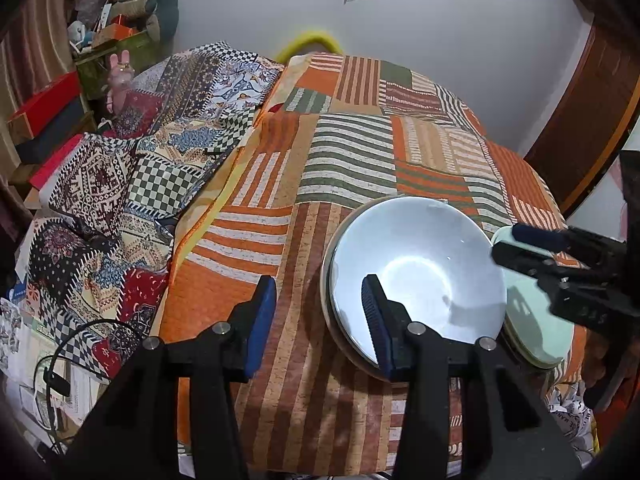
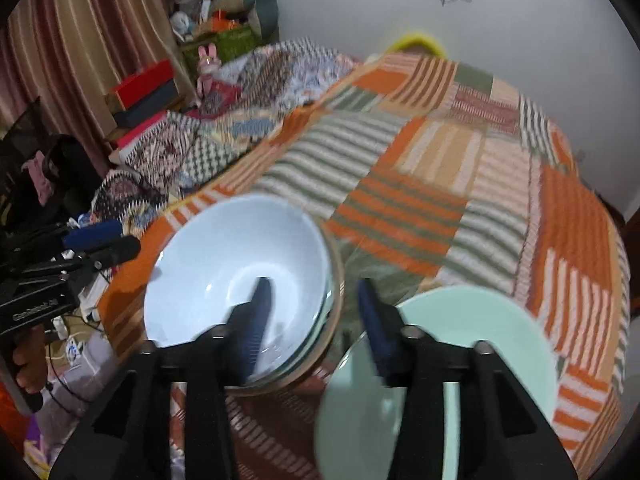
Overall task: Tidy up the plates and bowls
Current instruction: 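Lower the white spotted bowl into the mint green bowl with both grippers, then regrip the rim of the nested bowl stack with both grippers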
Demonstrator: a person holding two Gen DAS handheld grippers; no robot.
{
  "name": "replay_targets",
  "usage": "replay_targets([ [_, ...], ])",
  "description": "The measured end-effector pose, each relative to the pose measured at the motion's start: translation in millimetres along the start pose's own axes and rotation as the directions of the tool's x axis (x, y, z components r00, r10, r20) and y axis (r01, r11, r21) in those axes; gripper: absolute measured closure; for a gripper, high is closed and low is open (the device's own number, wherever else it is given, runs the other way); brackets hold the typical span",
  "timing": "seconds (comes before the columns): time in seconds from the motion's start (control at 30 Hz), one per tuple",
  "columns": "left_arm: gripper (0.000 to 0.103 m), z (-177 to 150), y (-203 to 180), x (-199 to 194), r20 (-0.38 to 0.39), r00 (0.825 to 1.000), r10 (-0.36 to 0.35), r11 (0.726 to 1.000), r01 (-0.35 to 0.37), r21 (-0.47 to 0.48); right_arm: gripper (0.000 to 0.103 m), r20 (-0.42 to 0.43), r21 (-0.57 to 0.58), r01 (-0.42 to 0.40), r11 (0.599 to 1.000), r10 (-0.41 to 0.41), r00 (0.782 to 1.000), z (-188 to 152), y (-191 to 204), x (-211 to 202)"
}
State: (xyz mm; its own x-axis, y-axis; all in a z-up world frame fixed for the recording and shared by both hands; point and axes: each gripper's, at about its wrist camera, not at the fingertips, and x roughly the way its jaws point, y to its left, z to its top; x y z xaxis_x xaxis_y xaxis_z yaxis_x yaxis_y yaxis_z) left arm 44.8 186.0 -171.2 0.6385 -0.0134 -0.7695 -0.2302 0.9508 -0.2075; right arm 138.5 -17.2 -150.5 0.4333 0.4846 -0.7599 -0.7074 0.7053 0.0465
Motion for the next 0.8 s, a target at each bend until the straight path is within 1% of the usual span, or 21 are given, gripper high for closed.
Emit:
replay_targets([
  [0.07,0.058,-2,1,5,-0.012,1.0,-0.002,1.0,0.002,-0.008,0.052,0.009,0.011,0.009,1.0,-0.009,1.0,1,-4,-2],
  [0.27,0.058,-12,0,27,-0.072,0.997,-0.023,1.0,0.021,-0.02,0.052,-0.04,0.034,-0.007,0.999,0.008,0.999,-3,-9,16],
  [0.4,0.058,-17,-4,38,-0.087,0.996,-0.014,1.0,0.013,-0.01,0.052,-0.071,0.031,-0.023,0.999,0.025,0.997,-7,-4,29],
  [0.5,0.058,-18,-5,46,-0.096,0.995,-0.029,0.999,0.027,-0.016,0.053,-0.085,0.036,-0.04,0.999,0.043,0.995,-7,-3,34],
  [0.57,0.058,-19,-5,50,-0.1,0.994,-0.044,0.999,0.042,-0.024,0.058,-0.087,0.042,-0.045,0.998,0.048,0.995,-7,-4,35],
  [0.63,0.058,-20,-4,54,-0.11,0.992,-0.055,0.998,0.052,-0.032,0.067,-0.098,0.046,-0.058,0.997,0.062,0.993,-7,-5,39],
  [0.73,0.059,-20,-3,57,-0.115,0.991,-0.075,0.996,0.069,-0.048,0.073,-0.113,0.059,-0.067,0.996,0.073,0.991,-8,-7,43],
  [0.8,0.061,-20,-3,58,-0.121,0.988,-0.094,0.995,0.087,-0.057,0.073,-0.113,0.074,-0.078,0.994,0.086,0.99,-9,-9,44],
])
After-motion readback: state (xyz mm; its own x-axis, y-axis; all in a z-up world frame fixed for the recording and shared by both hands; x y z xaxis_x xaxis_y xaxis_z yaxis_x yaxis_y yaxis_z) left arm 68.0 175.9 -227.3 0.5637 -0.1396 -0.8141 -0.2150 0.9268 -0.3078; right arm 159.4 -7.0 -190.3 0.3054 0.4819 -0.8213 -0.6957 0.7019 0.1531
